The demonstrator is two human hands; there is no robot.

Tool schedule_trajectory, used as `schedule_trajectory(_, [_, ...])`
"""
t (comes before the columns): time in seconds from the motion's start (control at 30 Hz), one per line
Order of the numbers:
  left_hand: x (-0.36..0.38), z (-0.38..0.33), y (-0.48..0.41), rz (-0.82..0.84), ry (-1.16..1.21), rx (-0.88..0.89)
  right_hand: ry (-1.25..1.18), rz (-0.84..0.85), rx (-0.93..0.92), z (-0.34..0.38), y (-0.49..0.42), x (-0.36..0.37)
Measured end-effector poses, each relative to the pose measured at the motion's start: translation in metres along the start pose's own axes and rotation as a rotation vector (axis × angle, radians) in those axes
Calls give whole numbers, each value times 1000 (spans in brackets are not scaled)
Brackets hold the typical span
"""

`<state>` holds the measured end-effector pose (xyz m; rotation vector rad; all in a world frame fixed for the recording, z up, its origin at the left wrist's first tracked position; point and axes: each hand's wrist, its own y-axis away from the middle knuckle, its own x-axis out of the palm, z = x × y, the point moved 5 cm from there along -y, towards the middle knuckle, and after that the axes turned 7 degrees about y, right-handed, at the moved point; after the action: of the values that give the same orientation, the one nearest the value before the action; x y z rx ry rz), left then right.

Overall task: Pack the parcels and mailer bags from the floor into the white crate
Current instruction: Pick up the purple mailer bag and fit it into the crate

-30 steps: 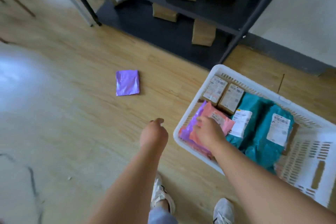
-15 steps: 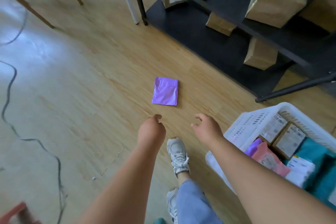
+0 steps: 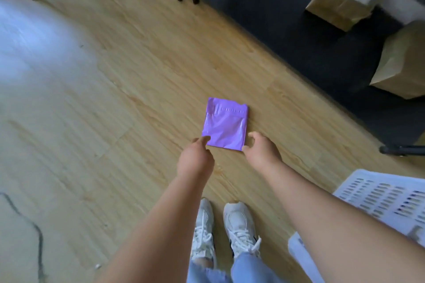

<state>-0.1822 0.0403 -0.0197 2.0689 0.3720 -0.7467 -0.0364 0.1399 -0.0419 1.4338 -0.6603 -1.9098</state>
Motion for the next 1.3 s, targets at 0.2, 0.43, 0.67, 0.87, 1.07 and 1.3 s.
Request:
schedule_trajectory(0.2, [81,48,-109,87,-88,89,5,-10,85,-29,-106,76])
schedule_trajectory(0.43, [141,81,-153,249,-173,141,-99,-66,220,-50,-160,130])
schedule_trajectory(0.67, [119,65,-140,233,-226,141,-440,-56,248,-28,-144,115])
schedule_trajectory(0.87, [46,-1,-90,96,-325,223,-774,121,358,-6,-80,39])
schedule_trajectory(1.07, [-16,-84,-32,39,-248,252,-920,69,291,-3,-9,-52])
schedule_trajectory(1.3, [-49,-173,32,108,192,117,-1022,-64,414,-34,71,-121])
